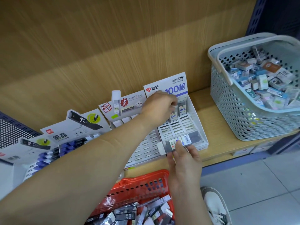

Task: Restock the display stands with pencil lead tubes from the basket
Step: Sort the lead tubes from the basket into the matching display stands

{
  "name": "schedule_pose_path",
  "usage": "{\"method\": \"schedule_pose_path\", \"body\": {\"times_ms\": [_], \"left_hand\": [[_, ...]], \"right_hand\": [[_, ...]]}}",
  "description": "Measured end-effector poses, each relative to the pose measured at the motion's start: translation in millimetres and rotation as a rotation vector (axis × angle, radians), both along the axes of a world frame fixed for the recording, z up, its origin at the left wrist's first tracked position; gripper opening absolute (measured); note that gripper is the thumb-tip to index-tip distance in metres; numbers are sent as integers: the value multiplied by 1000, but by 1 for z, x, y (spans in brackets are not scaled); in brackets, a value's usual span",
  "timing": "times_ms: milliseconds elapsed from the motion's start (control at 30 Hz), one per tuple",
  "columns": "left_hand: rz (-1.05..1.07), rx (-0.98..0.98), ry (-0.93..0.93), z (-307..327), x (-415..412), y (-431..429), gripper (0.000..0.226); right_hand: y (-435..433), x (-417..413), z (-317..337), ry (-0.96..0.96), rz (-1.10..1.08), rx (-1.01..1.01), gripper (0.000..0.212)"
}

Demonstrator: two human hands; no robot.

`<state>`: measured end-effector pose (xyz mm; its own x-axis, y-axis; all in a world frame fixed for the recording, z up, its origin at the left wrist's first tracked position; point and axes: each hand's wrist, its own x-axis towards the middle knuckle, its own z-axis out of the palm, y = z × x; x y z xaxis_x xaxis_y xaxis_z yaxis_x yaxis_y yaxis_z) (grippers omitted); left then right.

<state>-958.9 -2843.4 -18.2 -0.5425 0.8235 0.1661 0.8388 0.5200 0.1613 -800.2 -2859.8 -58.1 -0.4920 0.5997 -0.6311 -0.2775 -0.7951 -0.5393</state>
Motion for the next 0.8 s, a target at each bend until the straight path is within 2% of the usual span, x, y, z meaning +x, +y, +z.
{"method": "schedule_pose_path", "body": {"times_ms": [167,267,333,400,467,533,600,667,733,800], "left_hand": [[38,-26,18,-3,0,3,14],[33,-29,82,0,-2,2,24],[72,-32,51,4,1,-2,26],[142,56,-116,12,15,-11,25],[192,190,-436,25,35,-28,21],[170,299,-762,37,55,-52,19],[132,301,-889,45,72,-77,30],[128,283,-802,46,84,-95,38],[174,320,-662,44,91,-103,34],[247,371,-676,45,95,-108,29]], "right_hand": [[0,-2,-6,-81,-1,115,17],[3,0,-6,-39,7,66,19],[5,1,0,29,-10,36,23],[7,0,6,78,-40,19,49],[10,0,12,109,-52,47,70],[11,0,20,137,-39,53,74],[12,1,26,173,-25,7,66],[11,2,31,168,-8,-25,55],[9,3,32,126,22,-3,45],[6,3,33,103,37,21,39]]}}
